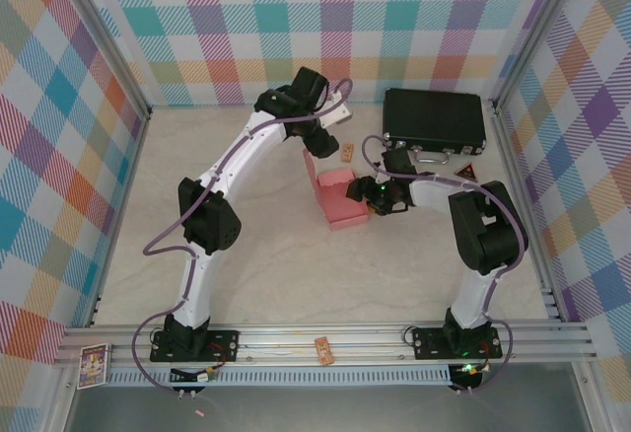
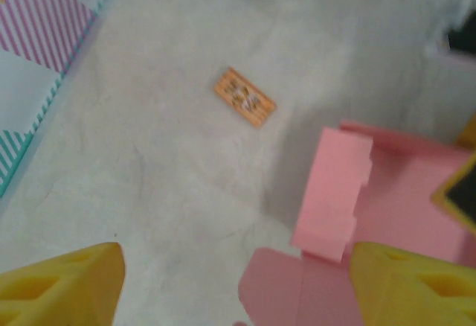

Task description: Fold the paper box

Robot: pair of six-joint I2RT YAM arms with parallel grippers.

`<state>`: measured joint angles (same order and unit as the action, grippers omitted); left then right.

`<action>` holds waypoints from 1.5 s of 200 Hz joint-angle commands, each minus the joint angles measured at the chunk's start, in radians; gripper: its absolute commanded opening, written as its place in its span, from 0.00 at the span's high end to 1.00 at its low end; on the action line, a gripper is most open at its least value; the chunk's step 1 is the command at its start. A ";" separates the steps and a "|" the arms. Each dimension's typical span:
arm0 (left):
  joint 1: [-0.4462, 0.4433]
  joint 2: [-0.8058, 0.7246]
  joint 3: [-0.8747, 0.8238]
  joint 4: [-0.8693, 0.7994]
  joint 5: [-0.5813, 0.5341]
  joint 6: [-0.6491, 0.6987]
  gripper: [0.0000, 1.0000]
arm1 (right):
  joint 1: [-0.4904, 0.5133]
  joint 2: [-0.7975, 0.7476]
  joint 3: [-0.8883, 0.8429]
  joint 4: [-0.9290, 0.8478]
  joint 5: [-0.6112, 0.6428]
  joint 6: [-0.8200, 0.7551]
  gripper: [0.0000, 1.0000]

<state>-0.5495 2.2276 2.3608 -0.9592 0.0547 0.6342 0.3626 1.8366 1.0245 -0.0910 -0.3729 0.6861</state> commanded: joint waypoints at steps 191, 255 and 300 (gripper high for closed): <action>0.135 -0.496 -1.228 0.740 -0.007 -1.193 0.41 | -0.049 -0.095 0.091 -0.367 0.282 -0.238 0.54; 0.128 -0.267 -1.047 0.785 0.164 -1.125 0.43 | 0.051 -0.039 0.068 -0.351 0.226 -0.201 0.60; 0.129 -0.162 -0.916 0.764 0.264 -1.054 0.44 | 0.098 -0.069 0.004 -0.285 0.162 -0.148 0.60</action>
<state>-0.4118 2.0197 1.3750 -0.1982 0.2260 -0.4763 0.4351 1.7916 1.0725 -0.4118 -0.1513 0.4931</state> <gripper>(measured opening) 0.555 0.399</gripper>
